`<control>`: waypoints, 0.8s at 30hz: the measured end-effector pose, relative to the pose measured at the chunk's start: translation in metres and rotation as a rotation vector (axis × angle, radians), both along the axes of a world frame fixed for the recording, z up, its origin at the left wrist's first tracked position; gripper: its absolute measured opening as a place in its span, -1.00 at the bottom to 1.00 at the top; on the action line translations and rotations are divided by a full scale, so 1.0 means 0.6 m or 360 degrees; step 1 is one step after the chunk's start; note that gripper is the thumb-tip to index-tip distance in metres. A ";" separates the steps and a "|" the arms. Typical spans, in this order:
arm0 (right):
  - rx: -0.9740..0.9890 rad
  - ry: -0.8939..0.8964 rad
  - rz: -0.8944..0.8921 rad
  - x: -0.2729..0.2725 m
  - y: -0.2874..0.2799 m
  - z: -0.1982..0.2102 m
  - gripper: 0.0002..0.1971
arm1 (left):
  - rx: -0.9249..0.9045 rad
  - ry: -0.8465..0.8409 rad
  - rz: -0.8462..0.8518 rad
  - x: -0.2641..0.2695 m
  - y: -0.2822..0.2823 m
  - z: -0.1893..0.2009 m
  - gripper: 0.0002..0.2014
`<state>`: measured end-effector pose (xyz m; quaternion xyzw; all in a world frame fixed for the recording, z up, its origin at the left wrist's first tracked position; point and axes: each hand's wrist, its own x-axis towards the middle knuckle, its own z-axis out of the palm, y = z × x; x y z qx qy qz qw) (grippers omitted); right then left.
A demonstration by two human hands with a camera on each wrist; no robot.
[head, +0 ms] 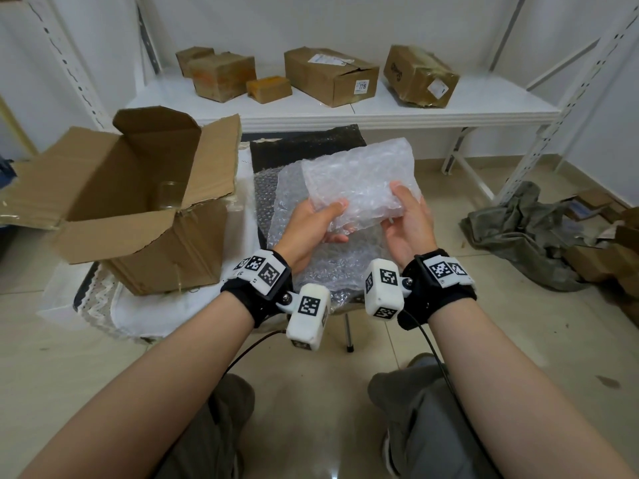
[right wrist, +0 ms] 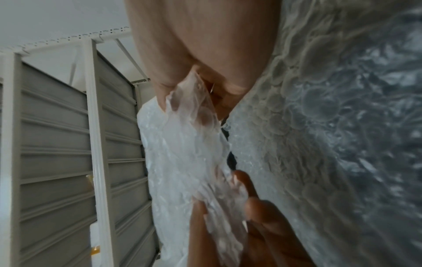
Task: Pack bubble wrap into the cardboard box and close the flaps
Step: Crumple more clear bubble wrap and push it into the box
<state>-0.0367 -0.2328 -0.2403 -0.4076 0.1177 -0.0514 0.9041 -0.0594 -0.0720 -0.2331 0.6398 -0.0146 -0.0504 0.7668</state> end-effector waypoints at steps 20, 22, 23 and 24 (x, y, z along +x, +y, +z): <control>-0.0519 -0.0370 0.0432 -0.037 0.211 0.249 -0.74 | 0.0932 -0.0292 0.0142 -0.050 0.309 0.294 -0.66; -0.0710 -0.0394 0.0507 -0.039 0.237 0.260 -0.75 | 0.0932 -0.0174 0.0126 -0.046 0.354 0.288 -0.61; -0.0804 -0.0413 0.0539 -0.039 0.249 0.266 -0.75 | 0.0963 -0.0141 0.0115 -0.043 0.372 0.285 -0.59; -0.0892 -0.0425 0.0558 -0.038 0.261 0.271 -0.77 | 0.1013 -0.0123 0.0114 -0.040 0.389 0.281 -0.58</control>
